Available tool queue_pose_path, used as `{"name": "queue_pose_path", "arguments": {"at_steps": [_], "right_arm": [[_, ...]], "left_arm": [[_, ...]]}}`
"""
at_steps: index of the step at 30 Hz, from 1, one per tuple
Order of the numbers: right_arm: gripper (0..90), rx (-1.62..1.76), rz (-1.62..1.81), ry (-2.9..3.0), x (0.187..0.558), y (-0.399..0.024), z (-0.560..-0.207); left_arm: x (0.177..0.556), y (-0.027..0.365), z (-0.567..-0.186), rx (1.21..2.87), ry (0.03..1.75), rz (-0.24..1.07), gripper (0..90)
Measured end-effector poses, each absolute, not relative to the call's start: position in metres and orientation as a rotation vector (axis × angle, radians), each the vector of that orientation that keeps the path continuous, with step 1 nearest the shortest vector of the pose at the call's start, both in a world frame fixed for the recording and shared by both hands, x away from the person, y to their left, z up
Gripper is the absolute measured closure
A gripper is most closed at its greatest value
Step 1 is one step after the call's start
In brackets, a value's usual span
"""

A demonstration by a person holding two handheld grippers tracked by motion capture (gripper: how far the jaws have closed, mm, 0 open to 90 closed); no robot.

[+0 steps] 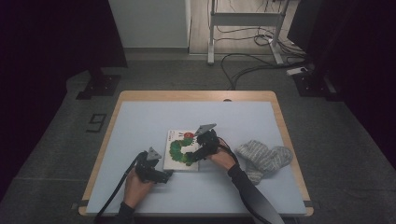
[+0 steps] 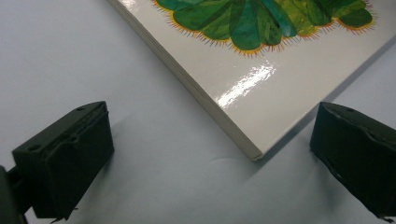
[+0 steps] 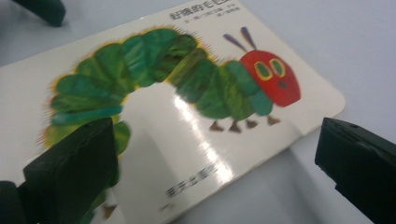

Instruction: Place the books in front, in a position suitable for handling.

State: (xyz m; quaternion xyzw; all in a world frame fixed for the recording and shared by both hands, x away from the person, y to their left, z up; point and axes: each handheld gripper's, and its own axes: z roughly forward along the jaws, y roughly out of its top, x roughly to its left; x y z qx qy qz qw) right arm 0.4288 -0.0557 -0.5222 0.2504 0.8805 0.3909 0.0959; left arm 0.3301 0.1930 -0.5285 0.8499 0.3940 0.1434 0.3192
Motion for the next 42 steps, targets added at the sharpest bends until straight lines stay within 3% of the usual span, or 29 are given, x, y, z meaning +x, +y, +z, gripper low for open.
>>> {"name": "queue_pose_path", "arguments": {"at_steps": [20, 42], "right_arm": [[0.0, 0.805, 1.258, 2.66, 0.482, -0.043, -0.532], [3.7, 0.868, 1.228, 2.655, 0.46, -0.072, -0.529]], "left_arm": [[0.33, 0.193, -0.529, 2.238, 1.031, 0.382, 0.0], [0.329, 0.2, -0.528, 2.241, 1.036, 0.37, 0.0]]}}
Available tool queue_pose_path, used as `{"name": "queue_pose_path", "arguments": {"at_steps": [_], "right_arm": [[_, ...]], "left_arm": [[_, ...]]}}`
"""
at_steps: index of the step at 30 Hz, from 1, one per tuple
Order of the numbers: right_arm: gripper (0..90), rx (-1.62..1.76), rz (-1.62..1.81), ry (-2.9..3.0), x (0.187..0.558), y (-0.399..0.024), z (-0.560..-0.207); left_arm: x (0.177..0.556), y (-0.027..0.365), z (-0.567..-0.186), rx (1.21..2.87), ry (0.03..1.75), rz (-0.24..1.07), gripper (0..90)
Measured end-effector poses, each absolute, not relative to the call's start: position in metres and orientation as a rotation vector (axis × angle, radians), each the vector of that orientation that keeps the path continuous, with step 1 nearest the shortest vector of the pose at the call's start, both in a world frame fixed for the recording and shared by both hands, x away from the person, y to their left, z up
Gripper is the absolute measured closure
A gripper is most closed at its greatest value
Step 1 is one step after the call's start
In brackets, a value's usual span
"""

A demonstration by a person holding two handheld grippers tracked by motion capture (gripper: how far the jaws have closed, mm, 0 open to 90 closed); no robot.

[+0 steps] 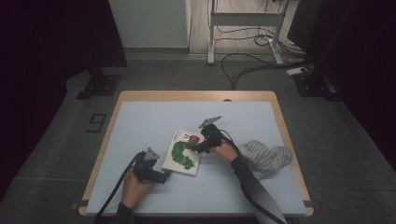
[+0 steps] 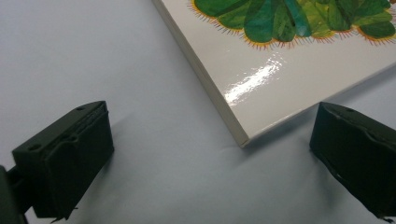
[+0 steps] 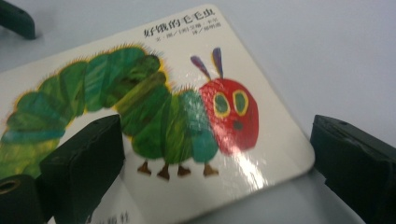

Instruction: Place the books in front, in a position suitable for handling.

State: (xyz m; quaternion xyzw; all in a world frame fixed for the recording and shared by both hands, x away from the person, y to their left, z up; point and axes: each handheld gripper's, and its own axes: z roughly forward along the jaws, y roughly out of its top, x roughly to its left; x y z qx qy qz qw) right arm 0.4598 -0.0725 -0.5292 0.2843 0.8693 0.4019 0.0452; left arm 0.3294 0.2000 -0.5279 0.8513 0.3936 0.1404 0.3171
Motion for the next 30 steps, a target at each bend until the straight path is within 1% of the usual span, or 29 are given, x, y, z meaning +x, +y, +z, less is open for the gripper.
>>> {"name": "queue_pose_path", "arguments": {"at_steps": [5, 8, 10, 13, 17, 22, 25, 28, 30], "right_arm": [[5.3, 0.889, 1.229, 2.657, 0.449, -0.084, -0.529], [10.2, 0.84, 1.246, 2.695, 0.437, -0.089, -0.527], [10.9, 0.839, 1.246, 2.696, 0.433, -0.089, -0.526], [8.2, 0.811, 1.219, 2.693, 0.429, -0.086, -0.524], [0.9, 0.816, 1.188, 2.653, 0.438, -0.084, -0.523], [0.0, 0.827, 1.203, 2.663, 0.456, -0.079, -0.528], [0.0, 0.831, 1.25, 2.67, 0.466, -0.074, -0.531], [6.4, 0.817, 1.263, 2.684, 0.467, -0.072, -0.53], [6.7, 0.813, 1.255, 2.694, 0.466, -0.073, -0.529]], "left_arm": [[0.328, 0.2, -0.528, 2.237, 1.047, 0.375, 0.0], [0.327, 0.2, -0.528, 2.228, 1.057, 0.384, 0.6], [0.325, 0.201, -0.527, 2.227, 1.065, 0.381, 1.2], [0.322, 0.202, -0.526, 2.236, 1.076, 0.378, 1.7], [0.318, 0.202, -0.526, 2.242, 1.074, 0.379, 1.6], [0.318, 0.201, -0.526, 2.245, 1.072, 0.377, 1.5], [0.318, 0.201, -0.526, 2.241, 1.075, 0.38, 1.0], [0.32, 0.202, -0.527, 2.228, 1.09, 0.392, 0.9], [0.323, 0.203, -0.527, 2.216, 1.105, 0.404, 1.0]]}}
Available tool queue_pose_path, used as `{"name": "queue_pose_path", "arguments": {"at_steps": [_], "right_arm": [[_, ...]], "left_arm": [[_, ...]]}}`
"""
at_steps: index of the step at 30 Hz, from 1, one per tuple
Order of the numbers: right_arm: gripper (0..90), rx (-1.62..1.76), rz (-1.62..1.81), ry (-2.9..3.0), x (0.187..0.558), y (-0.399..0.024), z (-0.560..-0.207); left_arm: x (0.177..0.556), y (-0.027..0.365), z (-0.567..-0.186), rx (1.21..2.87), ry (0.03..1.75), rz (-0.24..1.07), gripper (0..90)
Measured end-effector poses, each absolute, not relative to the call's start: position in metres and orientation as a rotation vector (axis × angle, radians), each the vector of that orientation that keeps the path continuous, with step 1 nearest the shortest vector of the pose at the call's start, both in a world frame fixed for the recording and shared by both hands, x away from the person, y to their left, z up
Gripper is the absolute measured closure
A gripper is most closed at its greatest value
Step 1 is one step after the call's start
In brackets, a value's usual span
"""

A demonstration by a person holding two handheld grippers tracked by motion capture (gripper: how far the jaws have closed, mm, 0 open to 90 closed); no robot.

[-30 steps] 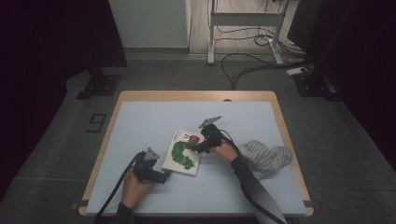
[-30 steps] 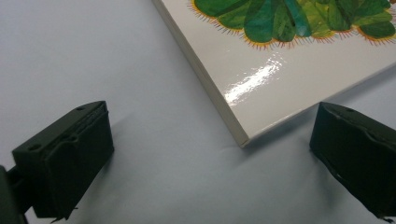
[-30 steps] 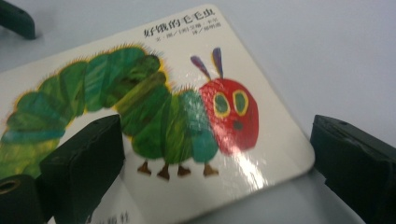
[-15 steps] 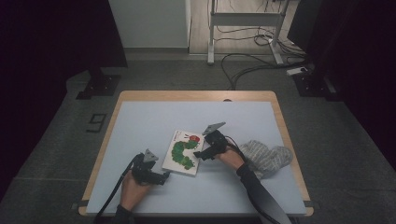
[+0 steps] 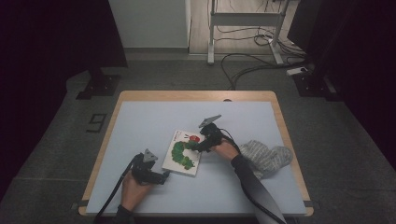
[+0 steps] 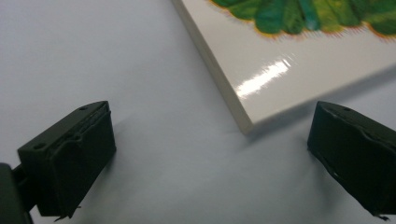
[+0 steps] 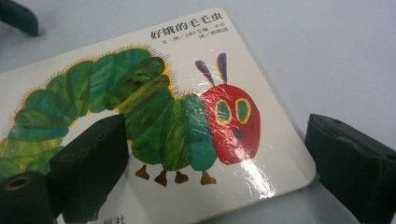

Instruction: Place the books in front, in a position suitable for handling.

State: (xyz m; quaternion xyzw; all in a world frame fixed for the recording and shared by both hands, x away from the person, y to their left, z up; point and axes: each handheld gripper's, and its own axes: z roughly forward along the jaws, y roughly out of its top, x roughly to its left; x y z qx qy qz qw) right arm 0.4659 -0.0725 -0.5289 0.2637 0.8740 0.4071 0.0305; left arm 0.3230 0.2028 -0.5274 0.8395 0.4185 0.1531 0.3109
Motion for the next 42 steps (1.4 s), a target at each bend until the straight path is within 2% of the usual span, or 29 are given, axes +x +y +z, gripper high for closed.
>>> {"name": "queue_pose_path", "arguments": {"at_steps": [13, 29, 35, 42], "right_arm": [[6.4, 0.866, 1.242, 2.659, 0.44, -0.084, -0.529], [5.6, 0.831, 1.236, 2.688, 0.406, -0.085, -0.529], [5.4, 0.819, 1.229, 2.704, 0.393, -0.086, -0.528], [5.3, 0.797, 1.199, 2.699, 0.384, -0.087, -0.528]], "left_arm": [[0.326, 0.212, -0.524, 2.237, 1.15, 0.404, 0.0], [0.283, 0.195, -0.521, 2.267, 1.028, 0.291, 1.4], [0.281, 0.192, -0.524, 2.284, 1.046, 0.36, 0.0], [0.288, 0.194, -0.524, 2.296, 1.021, 0.344, 0.0]]}}
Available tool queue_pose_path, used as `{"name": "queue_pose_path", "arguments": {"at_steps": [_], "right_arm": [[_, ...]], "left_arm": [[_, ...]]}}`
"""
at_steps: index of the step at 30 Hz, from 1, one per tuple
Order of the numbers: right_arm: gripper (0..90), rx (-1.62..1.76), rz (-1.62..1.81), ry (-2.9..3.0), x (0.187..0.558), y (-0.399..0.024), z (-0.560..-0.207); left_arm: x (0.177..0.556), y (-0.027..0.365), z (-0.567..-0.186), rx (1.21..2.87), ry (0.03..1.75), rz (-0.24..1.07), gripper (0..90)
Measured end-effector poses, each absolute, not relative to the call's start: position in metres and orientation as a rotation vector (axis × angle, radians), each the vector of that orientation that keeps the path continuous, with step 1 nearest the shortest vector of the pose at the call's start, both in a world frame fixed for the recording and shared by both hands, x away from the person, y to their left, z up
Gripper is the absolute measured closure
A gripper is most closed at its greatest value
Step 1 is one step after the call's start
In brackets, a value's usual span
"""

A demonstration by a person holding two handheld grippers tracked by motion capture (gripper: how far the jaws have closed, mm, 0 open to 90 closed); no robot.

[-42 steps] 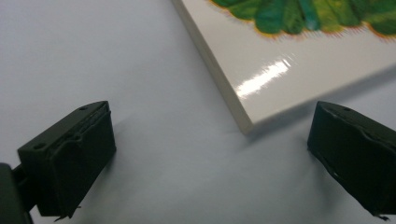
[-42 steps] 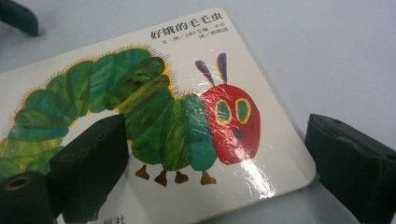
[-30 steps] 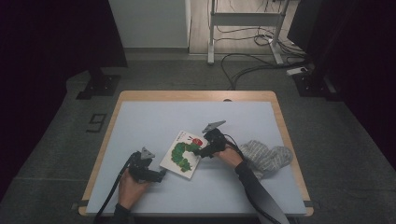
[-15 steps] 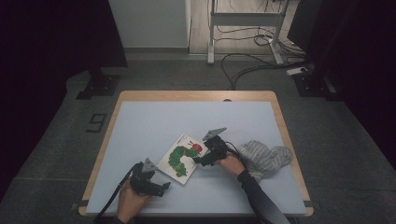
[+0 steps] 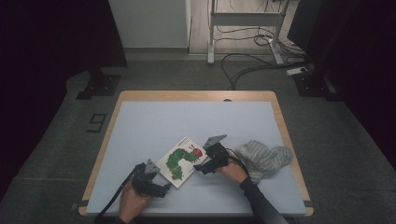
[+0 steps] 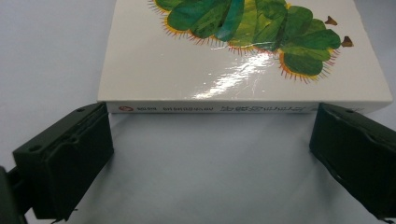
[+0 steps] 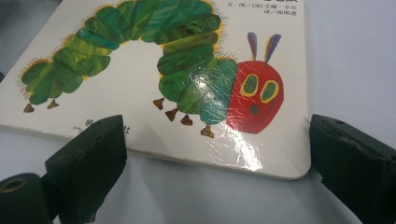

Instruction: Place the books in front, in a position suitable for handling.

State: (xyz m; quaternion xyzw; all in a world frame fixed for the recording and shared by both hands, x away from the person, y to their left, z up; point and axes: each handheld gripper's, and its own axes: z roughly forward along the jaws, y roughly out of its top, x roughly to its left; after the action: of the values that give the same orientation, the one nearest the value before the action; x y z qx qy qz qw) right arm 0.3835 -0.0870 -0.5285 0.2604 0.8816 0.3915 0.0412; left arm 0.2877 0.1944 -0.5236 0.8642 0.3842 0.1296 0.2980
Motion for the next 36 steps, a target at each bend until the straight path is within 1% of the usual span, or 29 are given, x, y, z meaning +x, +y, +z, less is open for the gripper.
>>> {"name": "queue_pose_path", "arguments": {"at_steps": [18, 25, 29, 33, 36], "right_arm": [[7.2, 0.868, 1.166, 2.628, 0.369, -0.099, -0.529], [7.3, 0.864, 1.14, 2.616, 0.36, -0.102, -0.529], [7.0, 0.84, 1.108, 2.61, 0.355, -0.102, -0.53], [2.5, 0.824, 1.099, 2.612, 0.353, -0.1, -0.531], [2.2, 0.794, 1.052, 2.615, 0.351, -0.098, -0.531]], "left_arm": [[0.325, 0.201, -0.52, 2.411, 0.831, 0.231, 0.0], [0.326, 0.204, -0.523, 2.395, 0.754, 0.244, 0.0], [0.323, 0.206, -0.526, 2.36, 0.753, 0.263, 0.0], [0.319, 0.207, -0.528, 2.329, 0.764, 0.285, 0.1], [0.318, 0.207, -0.528, 2.327, 0.767, 0.285, 0.1]]}}
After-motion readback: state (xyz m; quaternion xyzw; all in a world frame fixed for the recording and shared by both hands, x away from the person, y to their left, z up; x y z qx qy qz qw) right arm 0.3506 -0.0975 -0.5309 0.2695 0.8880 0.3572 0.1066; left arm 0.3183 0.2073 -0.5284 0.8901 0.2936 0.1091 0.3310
